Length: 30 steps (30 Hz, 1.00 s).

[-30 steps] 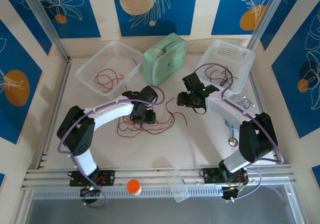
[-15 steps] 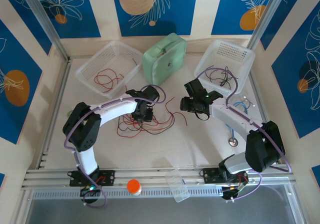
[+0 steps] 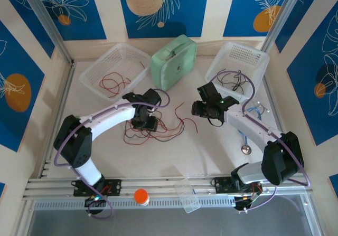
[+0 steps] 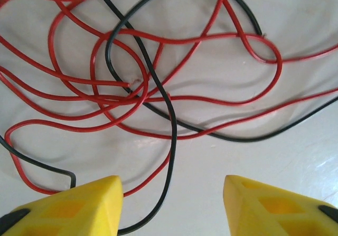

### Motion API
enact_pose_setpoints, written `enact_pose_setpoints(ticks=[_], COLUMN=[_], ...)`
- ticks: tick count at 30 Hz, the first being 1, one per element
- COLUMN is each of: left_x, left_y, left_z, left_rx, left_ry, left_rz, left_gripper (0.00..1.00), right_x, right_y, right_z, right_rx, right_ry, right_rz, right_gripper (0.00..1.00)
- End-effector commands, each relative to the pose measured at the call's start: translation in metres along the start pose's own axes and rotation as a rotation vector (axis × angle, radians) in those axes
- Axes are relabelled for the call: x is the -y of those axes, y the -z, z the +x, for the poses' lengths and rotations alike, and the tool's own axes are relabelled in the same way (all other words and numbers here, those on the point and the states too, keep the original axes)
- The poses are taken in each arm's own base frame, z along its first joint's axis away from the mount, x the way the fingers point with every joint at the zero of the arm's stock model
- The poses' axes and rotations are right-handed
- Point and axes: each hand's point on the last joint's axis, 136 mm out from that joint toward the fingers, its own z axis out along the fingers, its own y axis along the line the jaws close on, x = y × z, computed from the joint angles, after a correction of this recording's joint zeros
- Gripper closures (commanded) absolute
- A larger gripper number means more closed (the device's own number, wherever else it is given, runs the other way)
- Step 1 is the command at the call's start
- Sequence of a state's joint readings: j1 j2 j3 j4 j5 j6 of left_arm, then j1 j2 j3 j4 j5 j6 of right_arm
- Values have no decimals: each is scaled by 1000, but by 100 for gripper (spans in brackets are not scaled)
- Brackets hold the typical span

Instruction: Untangle the cables

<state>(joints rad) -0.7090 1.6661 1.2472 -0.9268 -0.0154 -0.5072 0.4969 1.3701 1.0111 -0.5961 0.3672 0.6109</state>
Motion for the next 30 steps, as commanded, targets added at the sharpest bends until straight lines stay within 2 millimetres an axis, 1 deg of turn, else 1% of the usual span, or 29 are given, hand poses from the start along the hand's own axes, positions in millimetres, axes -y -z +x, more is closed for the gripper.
enact_pose_setpoints(ticks=[1, 4, 7, 10, 14, 17, 19, 22, 25, 26, 28, 30], left_x=[-10, -17, -20, -20, -20, -19, -19, -17, -13, -11, -3, 8], left_y=[-13, -19, -25, -32, -35, -35, -36, -33, -15, -5, 21, 57], left_z=[22, 24, 25, 24, 19, 17, 17, 16, 8, 4, -6, -16], left_rx=[-105, -116, -125, -134, -118, -121, -128, -115, -56, -28, 33, 111], left_ry=[-45, -56, -66, -78, -89, -104, -114, -121, -121, -119, -117, -121], left_rz=[-39, -80, -94, -102, -115, -118, -119, -117, -102, -89, -53, 11], left_gripper=[44, 43, 44, 48, 60, 64, 70, 87, 100, 100, 100, 100], right_x=[6, 6, 6, 5, 5, 6, 7, 8, 9, 9, 6, 0], right_y=[6, 8, 9, 10, 12, 14, 15, 17, 20, 21, 24, 27], right_z=[3, 3, 2, 2, 1, 0, 0, -1, -2, -2, -1, 1], right_rx=[6, 10, 11, 14, 20, 23, 29, 35, 40, 41, 41, 36], right_ry=[-21, -27, -29, -29, -30, -31, -32, -36, -39, -40, -40, -33], right_rz=[2, -1, -4, -8, -10, -10, -11, -11, -15, -20, -39, -75], right_gripper=[46, 46, 46, 46, 46, 46, 46, 46, 46, 46, 46, 46])
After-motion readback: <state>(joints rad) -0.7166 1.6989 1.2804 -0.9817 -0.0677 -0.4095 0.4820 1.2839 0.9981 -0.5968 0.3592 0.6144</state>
